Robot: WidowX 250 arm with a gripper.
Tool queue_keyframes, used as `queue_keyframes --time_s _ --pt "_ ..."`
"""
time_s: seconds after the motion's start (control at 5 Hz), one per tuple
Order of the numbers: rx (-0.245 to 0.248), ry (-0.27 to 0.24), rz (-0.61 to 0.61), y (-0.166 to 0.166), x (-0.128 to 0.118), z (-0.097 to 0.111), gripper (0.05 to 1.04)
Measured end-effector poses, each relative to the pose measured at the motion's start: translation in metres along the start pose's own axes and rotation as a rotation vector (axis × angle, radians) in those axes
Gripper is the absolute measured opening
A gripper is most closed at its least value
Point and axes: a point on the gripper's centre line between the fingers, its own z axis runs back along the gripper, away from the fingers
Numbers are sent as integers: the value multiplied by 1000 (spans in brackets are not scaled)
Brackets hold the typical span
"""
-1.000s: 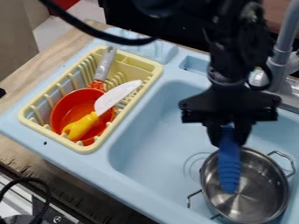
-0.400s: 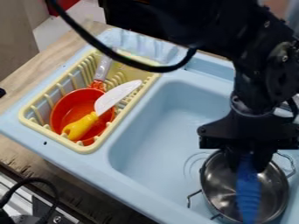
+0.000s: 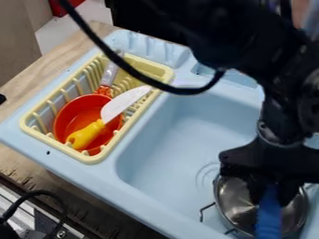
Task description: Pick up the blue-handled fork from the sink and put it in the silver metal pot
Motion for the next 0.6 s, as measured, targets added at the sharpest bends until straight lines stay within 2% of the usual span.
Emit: queue_keyframes --time_s 0.2,0.4,0.6 --pt "-12 44 -10 0 -4 0 660" --pt "-35 45 -9 0 -3 6 935" --pt "-36 61 -10 2 -3 8 1002"
